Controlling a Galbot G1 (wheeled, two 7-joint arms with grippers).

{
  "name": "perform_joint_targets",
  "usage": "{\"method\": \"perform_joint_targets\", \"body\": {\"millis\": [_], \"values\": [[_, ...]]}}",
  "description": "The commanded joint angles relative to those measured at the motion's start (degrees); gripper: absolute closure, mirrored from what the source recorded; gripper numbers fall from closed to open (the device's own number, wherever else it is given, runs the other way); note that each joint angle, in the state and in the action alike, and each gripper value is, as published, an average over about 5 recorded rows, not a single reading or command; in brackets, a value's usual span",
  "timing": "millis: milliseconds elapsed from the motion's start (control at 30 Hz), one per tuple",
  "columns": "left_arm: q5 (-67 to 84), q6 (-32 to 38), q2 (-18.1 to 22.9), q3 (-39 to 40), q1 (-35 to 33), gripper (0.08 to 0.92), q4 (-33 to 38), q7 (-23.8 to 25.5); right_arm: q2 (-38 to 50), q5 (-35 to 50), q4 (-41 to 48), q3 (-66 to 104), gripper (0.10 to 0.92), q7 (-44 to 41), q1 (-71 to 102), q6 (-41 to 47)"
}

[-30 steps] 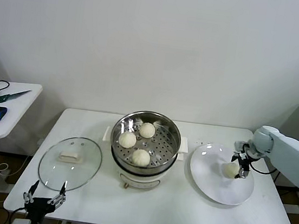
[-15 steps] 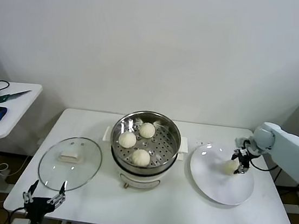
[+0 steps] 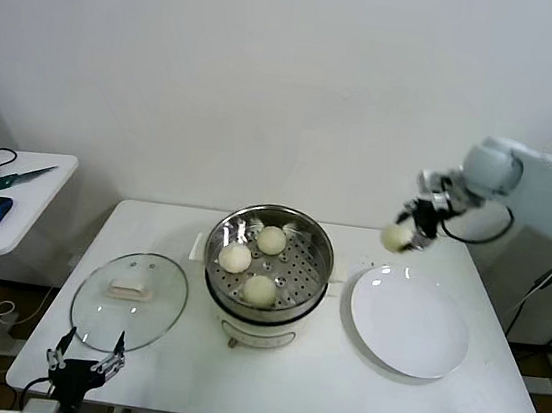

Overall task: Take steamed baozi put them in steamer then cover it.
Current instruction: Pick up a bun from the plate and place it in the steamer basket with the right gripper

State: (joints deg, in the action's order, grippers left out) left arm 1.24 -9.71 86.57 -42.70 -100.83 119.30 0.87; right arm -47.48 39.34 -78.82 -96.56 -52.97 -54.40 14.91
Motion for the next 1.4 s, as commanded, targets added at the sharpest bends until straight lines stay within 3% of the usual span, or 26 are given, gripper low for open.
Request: {"method": "perform_joint_targets", "body": {"millis": [33, 300, 633, 1233, 1400], "values": [[0.0, -0.1, 0.0, 0.0, 0.0, 0.177, 0.0, 0.0, -9.3, 19.5, -16.9, -3.7, 0.381, 9.6, -11.1, 12.3], [0.3, -0.1, -0.2, 0.2, 0.5, 0.177, 0.1, 0.0, -17.0, 14.8, -9.7, -0.1, 0.38, 13.9, 3.5, 14.6], [0.1, 0.1, -0.5, -0.4, 0.2, 0.177, 0.0, 0.0, -19.6, 7.2, 0.2, 0.4, 0.38, 14.3, 12.9, 14.5], [0.4, -0.1, -0.4, -0.8, 0.5, 0.177, -0.2, 0.1, -20.6, 4.6, 2.4, -0.2, 0.377, 13.2, 14.5, 13.8], [0.5, -0.1, -0.3, -0.9, 0.4, 0.177, -0.2, 0.1, -20.6, 3.6, 3.0, 0.7, 0.319, 12.7, 14.3, 12.8]]}}
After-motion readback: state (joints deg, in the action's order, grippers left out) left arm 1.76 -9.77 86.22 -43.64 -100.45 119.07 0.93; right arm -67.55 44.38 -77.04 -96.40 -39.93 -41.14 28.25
